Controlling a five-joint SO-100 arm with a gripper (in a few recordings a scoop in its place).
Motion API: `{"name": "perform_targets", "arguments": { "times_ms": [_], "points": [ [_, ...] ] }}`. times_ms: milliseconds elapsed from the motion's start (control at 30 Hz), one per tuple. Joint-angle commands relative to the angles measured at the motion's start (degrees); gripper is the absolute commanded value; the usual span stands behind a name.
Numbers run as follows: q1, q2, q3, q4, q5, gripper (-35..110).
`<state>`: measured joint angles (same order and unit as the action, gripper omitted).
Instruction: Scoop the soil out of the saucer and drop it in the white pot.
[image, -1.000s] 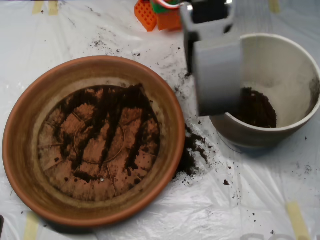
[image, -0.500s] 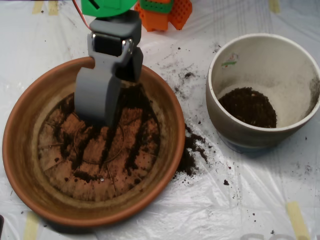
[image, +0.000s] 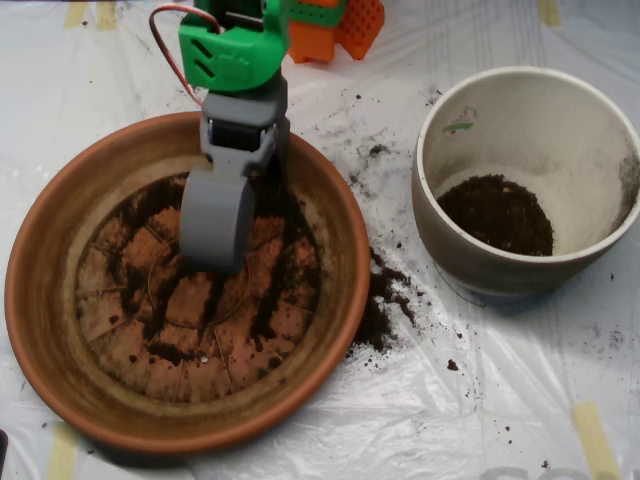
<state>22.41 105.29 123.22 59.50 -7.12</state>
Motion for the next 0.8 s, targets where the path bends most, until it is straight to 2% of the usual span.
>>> {"name": "perform_targets", "arguments": {
  "times_ms": [0,200,467,767],
  "points": [
    [1.41,-5.8,-9.14,2.64,0.09,63],
    [4.22,-15.47,-16.61,2.9,-0.44,66],
    [5.27,-32.08,-33.75,10.63,-0.18,72],
    [4.13,-45.35,-49.48,20.57,-1.14,71]
  ]
}}
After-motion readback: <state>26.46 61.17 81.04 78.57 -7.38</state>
